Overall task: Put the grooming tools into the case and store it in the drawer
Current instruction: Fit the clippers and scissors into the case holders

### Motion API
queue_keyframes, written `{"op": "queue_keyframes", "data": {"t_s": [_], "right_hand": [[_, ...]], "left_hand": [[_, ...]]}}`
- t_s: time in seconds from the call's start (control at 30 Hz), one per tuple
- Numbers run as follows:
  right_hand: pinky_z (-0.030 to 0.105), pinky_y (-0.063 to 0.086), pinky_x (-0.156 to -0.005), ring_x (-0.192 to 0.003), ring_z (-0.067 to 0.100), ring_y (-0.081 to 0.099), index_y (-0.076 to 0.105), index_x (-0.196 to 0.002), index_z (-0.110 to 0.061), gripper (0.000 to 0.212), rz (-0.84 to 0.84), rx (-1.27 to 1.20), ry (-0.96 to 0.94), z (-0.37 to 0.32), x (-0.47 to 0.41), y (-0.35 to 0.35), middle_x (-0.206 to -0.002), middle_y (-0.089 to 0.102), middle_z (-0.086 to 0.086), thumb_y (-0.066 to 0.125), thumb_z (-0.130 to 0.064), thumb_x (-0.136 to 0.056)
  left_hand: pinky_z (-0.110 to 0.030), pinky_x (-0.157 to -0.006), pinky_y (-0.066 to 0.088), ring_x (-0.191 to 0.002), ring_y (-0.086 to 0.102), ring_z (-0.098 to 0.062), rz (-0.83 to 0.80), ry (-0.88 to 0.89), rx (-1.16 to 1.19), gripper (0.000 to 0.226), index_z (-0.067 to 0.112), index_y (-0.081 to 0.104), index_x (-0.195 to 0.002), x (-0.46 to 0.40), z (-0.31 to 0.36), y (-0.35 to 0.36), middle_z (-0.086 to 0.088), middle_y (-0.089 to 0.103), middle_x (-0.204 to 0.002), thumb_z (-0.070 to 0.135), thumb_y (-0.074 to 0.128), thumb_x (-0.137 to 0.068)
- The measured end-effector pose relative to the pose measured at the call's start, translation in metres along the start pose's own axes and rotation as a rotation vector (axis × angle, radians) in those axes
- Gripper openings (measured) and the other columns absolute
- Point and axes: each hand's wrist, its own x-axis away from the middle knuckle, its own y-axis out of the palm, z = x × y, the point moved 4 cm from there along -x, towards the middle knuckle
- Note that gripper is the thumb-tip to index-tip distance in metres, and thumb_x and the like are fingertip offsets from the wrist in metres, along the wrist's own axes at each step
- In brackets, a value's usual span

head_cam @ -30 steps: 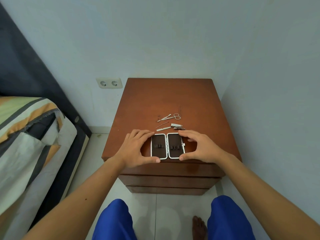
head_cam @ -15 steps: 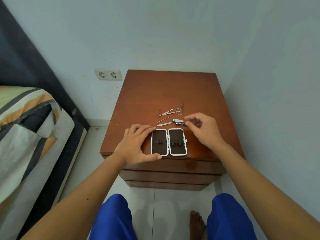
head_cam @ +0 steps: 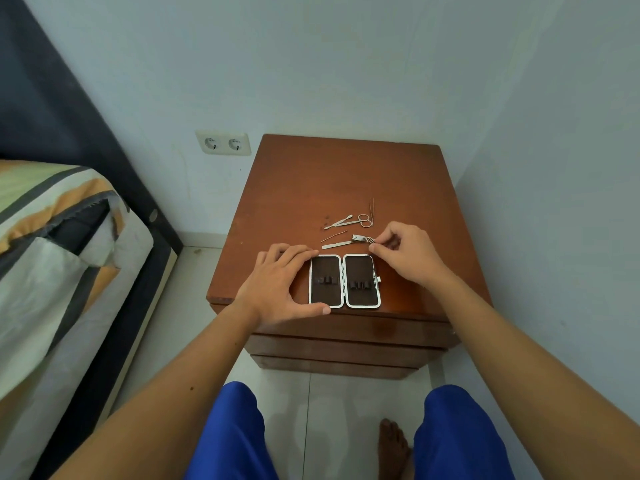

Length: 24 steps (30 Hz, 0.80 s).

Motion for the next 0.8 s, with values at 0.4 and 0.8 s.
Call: {"op": "queue_keyframes", "data": {"t_s": [0.4, 0.8], "right_hand": [[0.029, 0.057, -0.064, -0.065, 0.015, 0.069, 0.076, -0.109, -0.016, 0.024, -0.169, -0.373, -0.004, -0.023, 0.005, 0.017, -0.077, 0.072, 0.006, 0.084, -0.012, -0.086], [0.022, 0.056, -0.062, -0.059, 0.006, 0.066, 0.075, -0.092, -0.021, 0.025, -0.158, -0.244, 0.006, -0.020, 0.016, 0.033, -0.082, 0.076, 0.004, 0.093, -0.016, -0.075]], "left_hand": [[-0.039, -0.118, 0.025, -0.144, 0.025, -0.012, -0.002, -0.007, -0.016, 0.105, 0.038, 0.034, -0.159, 0.000, 0.001, 0.000, 0.016, 0.037, -0.161, 0.097, 0.056, -0.075], [-0.039, -0.117, 0.026, -0.143, 0.025, -0.011, -0.005, -0.011, -0.019, 0.106, 0.038, 0.034, -0.159, -0.002, 0.002, 0.000, 0.015, 0.038, -0.161, 0.096, 0.059, -0.074]]}}
